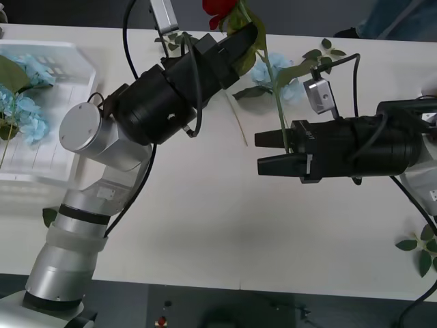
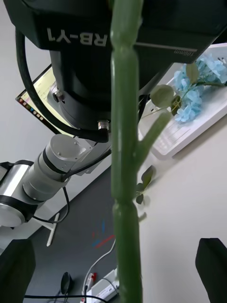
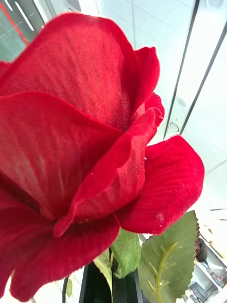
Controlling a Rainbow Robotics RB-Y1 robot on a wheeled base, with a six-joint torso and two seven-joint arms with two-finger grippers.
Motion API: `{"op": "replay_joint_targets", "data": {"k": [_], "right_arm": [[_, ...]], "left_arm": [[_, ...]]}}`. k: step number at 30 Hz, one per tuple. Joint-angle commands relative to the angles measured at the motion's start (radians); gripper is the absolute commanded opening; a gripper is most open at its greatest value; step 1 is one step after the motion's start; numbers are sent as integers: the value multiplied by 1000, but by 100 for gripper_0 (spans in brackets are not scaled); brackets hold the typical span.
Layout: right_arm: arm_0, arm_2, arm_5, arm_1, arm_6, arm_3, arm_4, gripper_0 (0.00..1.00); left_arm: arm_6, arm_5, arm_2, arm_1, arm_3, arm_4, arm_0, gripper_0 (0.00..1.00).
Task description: Put the red flowers into the right box and the blue flowers into the left box
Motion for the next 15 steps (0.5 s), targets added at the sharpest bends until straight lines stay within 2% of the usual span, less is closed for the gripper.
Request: {"op": "replay_joint_targets", "data": {"k": [1, 2, 3, 14, 15], "right_arm": [[-33, 23, -42, 6, 43, -22, -10, 14], [-33, 33, -53, 6, 43, -22, -10, 2], [-33, 40, -65, 7, 45, -22, -10, 1], [-33, 45, -86, 7, 48, -22, -14, 0], [-33, 45, -88, 7, 48, -22, -14, 0]], "left_arm": [[-30, -5, -10, -3, -11, -1, -32, 0], [-30, -5, -10, -3, -11, -1, -32, 0], [-30, -3, -12, -4, -8, -1, -32, 0], [-32, -3, -12, 5, -5, -1, -32, 0], [-33, -5, -12, 7, -5, -2, -32, 7]]}}
